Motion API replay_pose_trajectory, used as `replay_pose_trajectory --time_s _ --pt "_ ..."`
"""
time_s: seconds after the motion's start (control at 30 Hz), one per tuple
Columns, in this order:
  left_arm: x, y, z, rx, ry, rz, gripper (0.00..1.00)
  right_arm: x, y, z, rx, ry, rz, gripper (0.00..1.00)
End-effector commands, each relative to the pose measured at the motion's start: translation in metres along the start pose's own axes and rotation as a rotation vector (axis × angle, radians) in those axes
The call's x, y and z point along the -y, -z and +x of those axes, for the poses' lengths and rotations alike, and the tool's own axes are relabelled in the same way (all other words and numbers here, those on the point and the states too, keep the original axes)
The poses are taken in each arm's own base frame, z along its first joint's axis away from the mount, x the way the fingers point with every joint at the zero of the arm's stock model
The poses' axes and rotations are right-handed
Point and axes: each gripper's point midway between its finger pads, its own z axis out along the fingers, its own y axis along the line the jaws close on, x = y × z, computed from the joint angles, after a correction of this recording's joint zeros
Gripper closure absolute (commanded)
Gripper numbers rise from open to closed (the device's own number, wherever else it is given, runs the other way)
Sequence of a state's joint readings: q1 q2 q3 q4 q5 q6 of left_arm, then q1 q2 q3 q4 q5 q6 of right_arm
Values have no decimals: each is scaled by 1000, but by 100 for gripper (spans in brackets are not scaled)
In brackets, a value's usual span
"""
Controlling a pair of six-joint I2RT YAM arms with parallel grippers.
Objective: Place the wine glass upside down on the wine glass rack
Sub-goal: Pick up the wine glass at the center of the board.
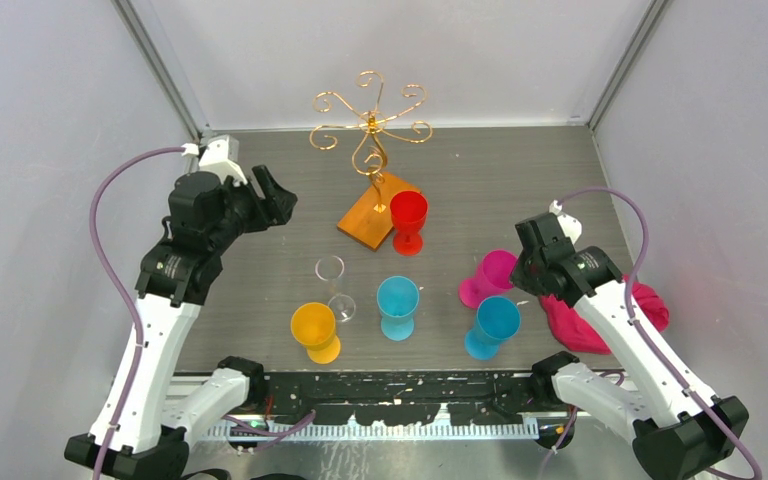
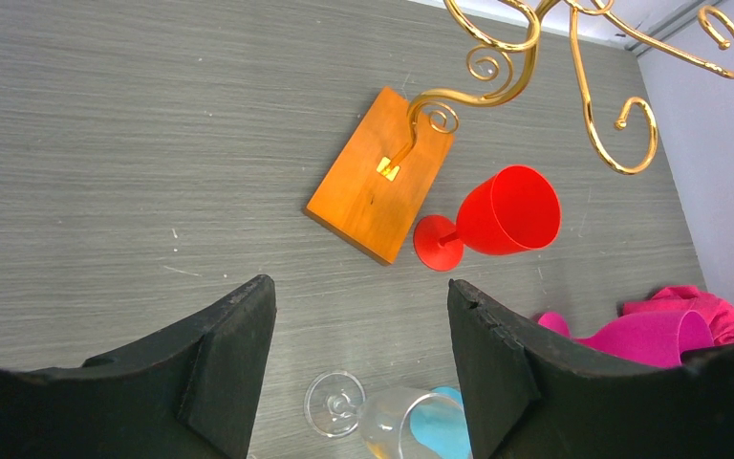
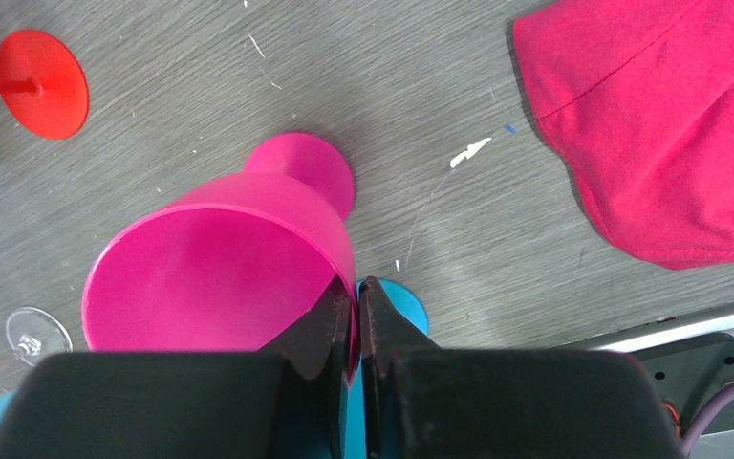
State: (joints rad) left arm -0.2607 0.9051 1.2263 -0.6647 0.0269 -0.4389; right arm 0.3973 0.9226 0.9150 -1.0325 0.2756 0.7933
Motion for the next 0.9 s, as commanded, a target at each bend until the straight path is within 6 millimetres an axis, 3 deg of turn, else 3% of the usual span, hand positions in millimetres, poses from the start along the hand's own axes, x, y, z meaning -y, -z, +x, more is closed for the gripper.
replay_pose_trajectory --time_s 0.0,0.4,0.87 --pt "4 13 -10 42 -2 13 33 -3 8 -10 45 -29 -18 96" --pt "10 36 -23 73 -2 24 32 -9 23 -24 98 -45 -59 99" --pt "27 63 -47 103 8 73 28 -29 55 -70 235 -63 -118 99"
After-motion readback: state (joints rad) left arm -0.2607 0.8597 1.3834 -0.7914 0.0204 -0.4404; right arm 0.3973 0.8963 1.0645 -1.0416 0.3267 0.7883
